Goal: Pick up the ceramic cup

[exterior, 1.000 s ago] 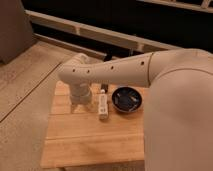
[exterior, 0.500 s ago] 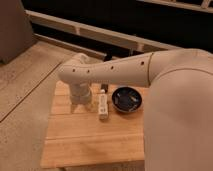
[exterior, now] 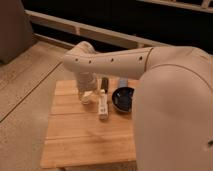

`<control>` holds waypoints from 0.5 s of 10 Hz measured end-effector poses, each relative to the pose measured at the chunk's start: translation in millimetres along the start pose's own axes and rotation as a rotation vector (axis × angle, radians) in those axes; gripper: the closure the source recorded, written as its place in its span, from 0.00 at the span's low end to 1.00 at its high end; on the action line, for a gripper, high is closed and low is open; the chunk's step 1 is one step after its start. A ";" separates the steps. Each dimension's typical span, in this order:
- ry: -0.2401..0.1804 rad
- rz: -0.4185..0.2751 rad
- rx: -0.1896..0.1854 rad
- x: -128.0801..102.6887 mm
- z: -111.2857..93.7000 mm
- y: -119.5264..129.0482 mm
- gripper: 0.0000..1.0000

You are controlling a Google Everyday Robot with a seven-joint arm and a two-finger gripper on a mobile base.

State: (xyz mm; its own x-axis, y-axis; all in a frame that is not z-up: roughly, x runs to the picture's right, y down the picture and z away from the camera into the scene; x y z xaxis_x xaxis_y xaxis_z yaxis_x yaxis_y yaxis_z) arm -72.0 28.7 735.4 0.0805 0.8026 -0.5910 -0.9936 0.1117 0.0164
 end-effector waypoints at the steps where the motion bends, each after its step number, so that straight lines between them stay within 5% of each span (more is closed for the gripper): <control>1: -0.015 -0.013 0.005 -13.3 -1.6 -4.2 0.35; 5: -0.054 -0.113 -0.037 -50.3 12.8 -5.7 0.35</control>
State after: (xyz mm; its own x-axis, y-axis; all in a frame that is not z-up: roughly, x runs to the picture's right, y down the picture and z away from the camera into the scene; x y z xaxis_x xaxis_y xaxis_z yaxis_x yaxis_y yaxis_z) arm -69.4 -4.8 775.3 0.1948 0.8165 -0.5434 -0.9802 0.1817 -0.0784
